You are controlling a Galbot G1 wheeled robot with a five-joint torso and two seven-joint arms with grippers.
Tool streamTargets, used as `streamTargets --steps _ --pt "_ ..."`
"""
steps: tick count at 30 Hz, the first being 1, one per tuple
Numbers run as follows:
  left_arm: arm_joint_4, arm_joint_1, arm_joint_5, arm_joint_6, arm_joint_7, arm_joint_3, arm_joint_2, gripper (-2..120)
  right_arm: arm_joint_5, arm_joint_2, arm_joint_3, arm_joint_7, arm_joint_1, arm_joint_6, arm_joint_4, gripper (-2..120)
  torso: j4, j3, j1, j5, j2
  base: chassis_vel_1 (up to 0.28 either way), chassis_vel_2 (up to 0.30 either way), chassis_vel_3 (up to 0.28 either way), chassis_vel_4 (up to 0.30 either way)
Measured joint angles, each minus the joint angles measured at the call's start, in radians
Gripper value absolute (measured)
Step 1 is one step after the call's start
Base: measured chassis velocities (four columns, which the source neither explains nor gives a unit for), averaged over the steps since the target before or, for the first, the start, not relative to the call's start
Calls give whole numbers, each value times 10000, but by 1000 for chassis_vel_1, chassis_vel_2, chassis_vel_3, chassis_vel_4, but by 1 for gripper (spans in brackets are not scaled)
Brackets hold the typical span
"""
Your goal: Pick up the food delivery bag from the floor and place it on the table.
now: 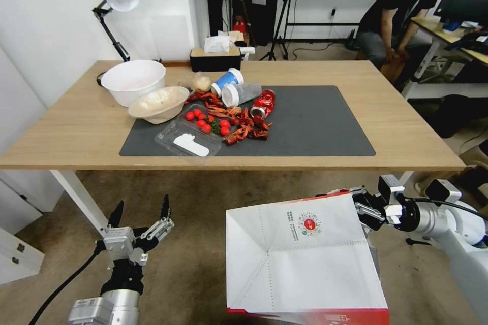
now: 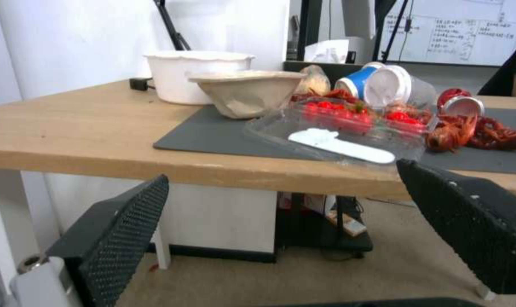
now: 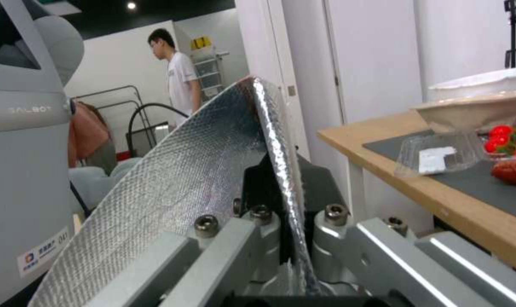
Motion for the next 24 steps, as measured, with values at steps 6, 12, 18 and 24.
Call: streamTargets --steps 6,12,18,24 --pt "0 2 -2 0 0 -2 0 100 11 -2 1 -1 1 0 8 0 0 67 56 0 123 0 0 0 0" --pt "-5 2 -6 7 10 6 0 100 51 -73 11 -1 14 -1 10 0 0 236 189 0 423 0 0 0 0" --pt "-51 50 4 12 14 20 0 100 64 -77 13 -4 6 -2 33 0 0 448 345 0 794 0 0 0 0" --pt "-117 122 -56 6 88 -30 0 100 68 -63 25 -16 -24 -7 77 0 1 706 545 0 1253 0 0 0 0"
